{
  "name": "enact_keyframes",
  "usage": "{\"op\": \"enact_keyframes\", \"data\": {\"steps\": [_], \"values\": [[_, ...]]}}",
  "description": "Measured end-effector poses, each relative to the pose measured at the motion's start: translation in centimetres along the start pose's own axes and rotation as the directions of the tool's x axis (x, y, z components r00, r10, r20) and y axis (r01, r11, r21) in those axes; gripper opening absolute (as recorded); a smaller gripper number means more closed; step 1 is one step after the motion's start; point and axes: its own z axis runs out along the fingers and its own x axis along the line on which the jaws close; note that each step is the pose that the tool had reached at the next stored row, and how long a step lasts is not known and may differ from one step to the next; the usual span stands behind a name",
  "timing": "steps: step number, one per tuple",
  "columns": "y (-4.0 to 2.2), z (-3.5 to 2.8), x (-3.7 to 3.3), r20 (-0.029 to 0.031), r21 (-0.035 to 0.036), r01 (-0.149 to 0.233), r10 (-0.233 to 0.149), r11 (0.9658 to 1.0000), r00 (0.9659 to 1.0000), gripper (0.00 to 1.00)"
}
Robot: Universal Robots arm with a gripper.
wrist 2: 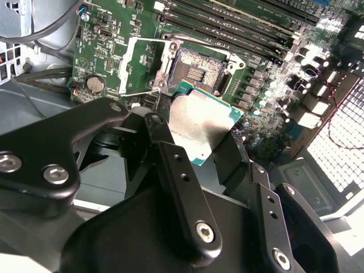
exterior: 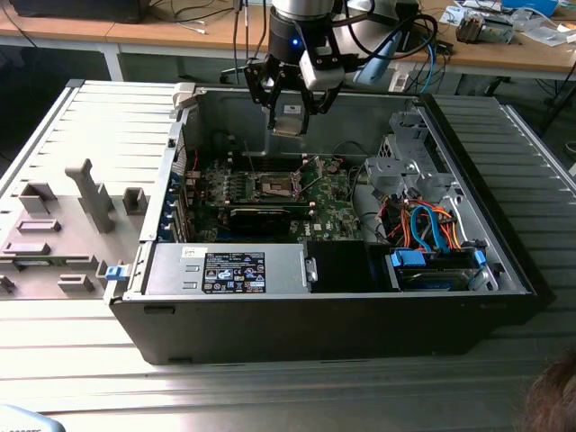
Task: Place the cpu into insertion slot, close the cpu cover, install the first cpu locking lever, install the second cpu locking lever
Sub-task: 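Place the cpu into insertion slot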
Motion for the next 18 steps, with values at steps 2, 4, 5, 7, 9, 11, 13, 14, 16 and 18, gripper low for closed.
{"op": "enact_keyframes", "data": {"steps": [2,4,5,7,9,11,13,14,16,18], "values": [[0.0,0.01,0.0,0.0001,-0.0001,-0.004,0.004,1.0,1.0,0.55],[0.0,0.02,0.0,0.0003,-0.0001,-0.008,0.008,1.0,1.0,0.55],[0.0,0.03,0.0,0.0004,-0.0002,-0.011,0.011,0.9999,0.9999,0.55],[0.0,0.05,0.0,0.0006,-0.0003,-0.016,0.016,0.9999,0.9999,0.55],[0.0,0.06,0.0,0.0007,-0.0004,-0.02,0.02,0.9998,0.9998,0.55],[0.0,0.07,0.0,0.0008,-0.0005,-0.025,0.025,0.9997,0.9997,0.55],[0.0,0.08,0.0,0.0009,-0.0005,-0.028,0.028,0.9996,0.9996,0.55],[0.0,0.09,0.0,0.001,-0.0006,-0.03,0.03,0.9996,0.9996,0.55],[0.0,0.11,0.0,0.0011,-0.0007,-0.033,0.033,0.9994,0.9994,0.55],[0.0,0.12,0.0,0.0013,-0.0007,-0.038,0.038,0.9993,0.9993,0.55]]}}
